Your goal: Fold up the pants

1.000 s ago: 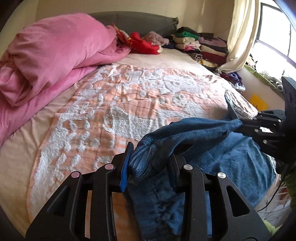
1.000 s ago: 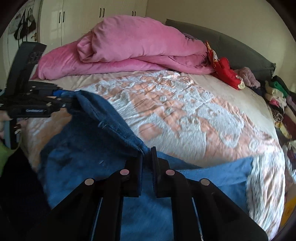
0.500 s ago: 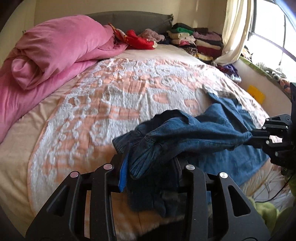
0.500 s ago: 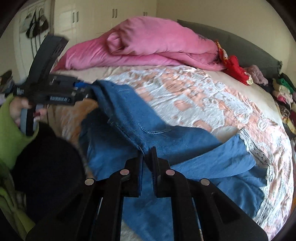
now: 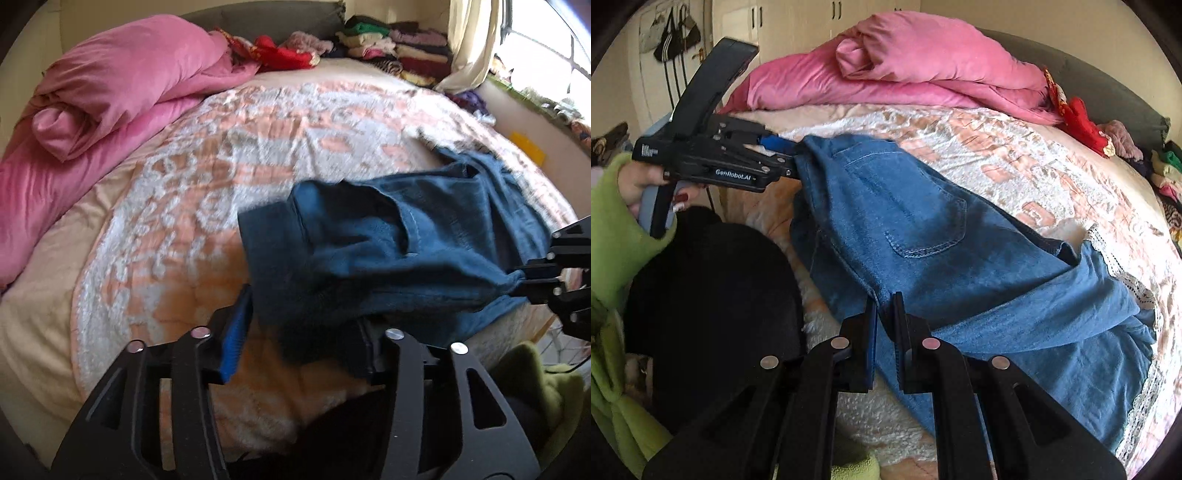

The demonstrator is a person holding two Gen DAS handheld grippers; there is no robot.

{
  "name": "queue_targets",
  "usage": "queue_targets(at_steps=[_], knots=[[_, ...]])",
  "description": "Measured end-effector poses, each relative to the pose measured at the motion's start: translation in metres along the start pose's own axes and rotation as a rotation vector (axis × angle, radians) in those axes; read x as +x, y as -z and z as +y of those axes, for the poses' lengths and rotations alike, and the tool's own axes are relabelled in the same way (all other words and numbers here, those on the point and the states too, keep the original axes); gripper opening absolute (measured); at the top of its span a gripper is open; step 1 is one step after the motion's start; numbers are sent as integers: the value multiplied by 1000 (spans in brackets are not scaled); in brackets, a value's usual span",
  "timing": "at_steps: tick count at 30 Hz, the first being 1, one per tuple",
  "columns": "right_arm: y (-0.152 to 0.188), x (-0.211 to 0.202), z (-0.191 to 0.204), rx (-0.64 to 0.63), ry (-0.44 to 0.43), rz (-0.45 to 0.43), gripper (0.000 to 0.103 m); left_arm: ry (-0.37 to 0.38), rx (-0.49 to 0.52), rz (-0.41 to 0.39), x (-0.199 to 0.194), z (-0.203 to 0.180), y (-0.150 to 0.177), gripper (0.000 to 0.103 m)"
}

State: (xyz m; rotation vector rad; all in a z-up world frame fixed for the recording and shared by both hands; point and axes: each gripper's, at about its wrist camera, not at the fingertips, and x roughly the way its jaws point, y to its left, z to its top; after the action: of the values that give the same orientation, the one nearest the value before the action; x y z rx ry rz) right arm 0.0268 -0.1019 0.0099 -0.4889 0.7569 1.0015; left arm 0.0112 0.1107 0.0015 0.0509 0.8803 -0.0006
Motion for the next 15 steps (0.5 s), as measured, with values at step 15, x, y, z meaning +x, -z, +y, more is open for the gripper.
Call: queue_targets(at_steps=[15], knots=[[8,24,23,-26,-33,81,11,116,-50,-83,-50,-7,2,52]])
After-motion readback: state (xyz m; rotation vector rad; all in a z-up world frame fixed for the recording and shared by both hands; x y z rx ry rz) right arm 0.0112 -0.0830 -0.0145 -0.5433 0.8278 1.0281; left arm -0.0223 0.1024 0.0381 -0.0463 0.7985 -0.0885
